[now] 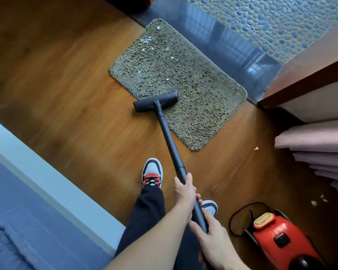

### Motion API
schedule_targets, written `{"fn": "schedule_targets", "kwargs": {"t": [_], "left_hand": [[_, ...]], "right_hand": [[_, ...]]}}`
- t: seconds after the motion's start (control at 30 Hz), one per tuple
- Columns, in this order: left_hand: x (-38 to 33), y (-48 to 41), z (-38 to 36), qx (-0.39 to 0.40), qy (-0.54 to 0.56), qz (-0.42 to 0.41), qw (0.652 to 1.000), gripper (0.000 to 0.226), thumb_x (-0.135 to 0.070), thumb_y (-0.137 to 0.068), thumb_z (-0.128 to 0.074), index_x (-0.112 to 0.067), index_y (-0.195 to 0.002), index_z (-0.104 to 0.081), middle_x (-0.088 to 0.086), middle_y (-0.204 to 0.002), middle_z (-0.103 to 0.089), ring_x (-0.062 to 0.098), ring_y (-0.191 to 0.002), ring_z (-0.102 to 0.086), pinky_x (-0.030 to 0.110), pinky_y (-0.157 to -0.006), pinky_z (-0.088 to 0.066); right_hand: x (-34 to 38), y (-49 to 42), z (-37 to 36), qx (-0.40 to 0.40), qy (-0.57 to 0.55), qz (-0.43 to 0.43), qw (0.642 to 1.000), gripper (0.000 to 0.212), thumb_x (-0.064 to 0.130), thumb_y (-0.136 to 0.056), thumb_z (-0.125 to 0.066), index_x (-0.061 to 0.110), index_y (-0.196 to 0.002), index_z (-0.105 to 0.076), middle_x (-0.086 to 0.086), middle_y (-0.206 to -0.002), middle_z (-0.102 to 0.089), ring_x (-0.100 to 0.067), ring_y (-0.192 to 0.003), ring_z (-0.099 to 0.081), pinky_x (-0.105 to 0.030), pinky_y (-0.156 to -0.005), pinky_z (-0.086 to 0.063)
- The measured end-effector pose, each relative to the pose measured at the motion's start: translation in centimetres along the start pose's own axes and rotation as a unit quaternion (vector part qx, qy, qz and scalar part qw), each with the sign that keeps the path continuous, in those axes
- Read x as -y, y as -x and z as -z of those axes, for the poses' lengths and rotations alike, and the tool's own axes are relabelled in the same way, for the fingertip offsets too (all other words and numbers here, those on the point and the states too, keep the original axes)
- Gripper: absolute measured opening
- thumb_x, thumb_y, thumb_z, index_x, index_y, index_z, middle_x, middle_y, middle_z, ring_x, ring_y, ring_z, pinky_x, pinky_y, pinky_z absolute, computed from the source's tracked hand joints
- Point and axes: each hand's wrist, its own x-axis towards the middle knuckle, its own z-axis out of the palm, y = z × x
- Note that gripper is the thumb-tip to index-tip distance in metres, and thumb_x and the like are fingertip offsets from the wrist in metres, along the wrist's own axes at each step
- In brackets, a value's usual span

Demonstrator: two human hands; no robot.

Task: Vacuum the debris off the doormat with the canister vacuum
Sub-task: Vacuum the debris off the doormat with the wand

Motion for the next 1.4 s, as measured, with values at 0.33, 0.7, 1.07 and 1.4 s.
{"fn": "schedule_targets", "kwargs": {"t": [0.33,0.7,1.07,1.4], "left_hand": [[-10.2,-4.8,3.6,-0.004,0.023,-0.025,0.999,0.031,-0.038,-0.103,-0.047,-0.016,-0.125,-0.042,0.005,-0.072,-0.047,0.013,-0.047,-0.045,0.023,-0.042,-0.045],[-20.7,-9.2,5.2,0.008,-0.013,-0.039,0.999,0.033,-0.037,-0.103,-0.047,-0.012,-0.121,-0.039,0.006,-0.072,-0.046,0.015,-0.048,-0.046,0.024,-0.042,-0.045],[-13.1,-6.1,3.8,-0.003,-0.053,0.009,0.999,0.048,-0.044,-0.103,-0.043,-0.019,-0.143,-0.034,0.007,-0.074,-0.051,0.014,-0.046,-0.049,0.025,-0.044,-0.048],[-16.7,-8.2,4.7,-0.027,-0.035,-0.031,0.999,0.039,-0.039,-0.104,-0.046,-0.013,-0.132,-0.041,0.006,-0.069,-0.047,0.015,-0.044,-0.045,0.023,-0.04,-0.044]], "right_hand": [[9.4,-5.4,-1.9,0.021,-0.028,0.035,0.999,0.024,0.039,-0.098,-0.057,0.035,-0.121,-0.054,0.001,-0.078,-0.066,-0.015,-0.049,-0.062,-0.033,-0.049,-0.053],[19.5,-10.5,-2.1,0.015,-0.076,0.028,0.997,0.015,0.03,-0.099,-0.057,0.021,-0.111,-0.056,0.0,-0.062,-0.057,-0.02,-0.035,-0.055,-0.027,-0.037,-0.045],[13.3,-6.1,-1.7,0.013,-0.03,-0.006,0.999,0.033,0.04,-0.098,-0.06,0.034,-0.129,-0.054,0.007,-0.091,-0.068,-0.009,-0.076,-0.065,-0.019,-0.067,-0.049],[16.3,-8.6,-2.4,0.004,-0.037,0.016,0.999,0.022,0.036,-0.098,-0.059,0.036,-0.12,-0.056,0.002,-0.078,-0.067,-0.01,-0.047,-0.058,-0.026,-0.047,-0.05]]}}
